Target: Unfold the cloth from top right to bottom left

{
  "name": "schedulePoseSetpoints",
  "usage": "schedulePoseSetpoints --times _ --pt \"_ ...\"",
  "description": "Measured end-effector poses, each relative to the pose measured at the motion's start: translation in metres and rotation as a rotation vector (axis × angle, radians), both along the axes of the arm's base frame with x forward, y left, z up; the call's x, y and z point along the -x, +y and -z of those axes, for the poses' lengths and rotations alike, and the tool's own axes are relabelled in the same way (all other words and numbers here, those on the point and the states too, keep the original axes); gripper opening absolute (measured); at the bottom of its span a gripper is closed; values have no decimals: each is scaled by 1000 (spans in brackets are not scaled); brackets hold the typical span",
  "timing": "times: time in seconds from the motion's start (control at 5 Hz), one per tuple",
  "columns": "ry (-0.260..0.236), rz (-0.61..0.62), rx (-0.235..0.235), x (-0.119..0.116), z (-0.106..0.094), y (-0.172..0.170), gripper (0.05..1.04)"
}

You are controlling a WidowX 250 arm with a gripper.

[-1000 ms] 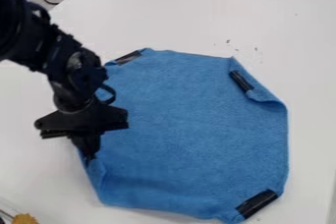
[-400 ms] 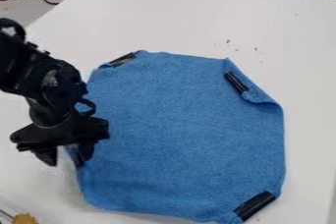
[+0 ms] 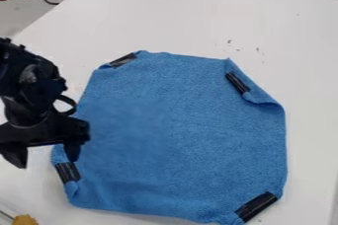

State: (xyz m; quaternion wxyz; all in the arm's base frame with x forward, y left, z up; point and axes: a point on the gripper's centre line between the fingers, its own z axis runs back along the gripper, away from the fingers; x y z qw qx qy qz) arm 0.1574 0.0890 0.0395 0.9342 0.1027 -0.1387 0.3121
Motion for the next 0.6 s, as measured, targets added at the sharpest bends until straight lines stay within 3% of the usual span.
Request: schedulePoseSetpoints --times 0.2,0.4,0.6 --pt "11 103 -17 -17 -11 2 1000" --pt "67 326 19 -45 -21 -7 1000" --pt "89 470 53 -60 -25 -18 1000"
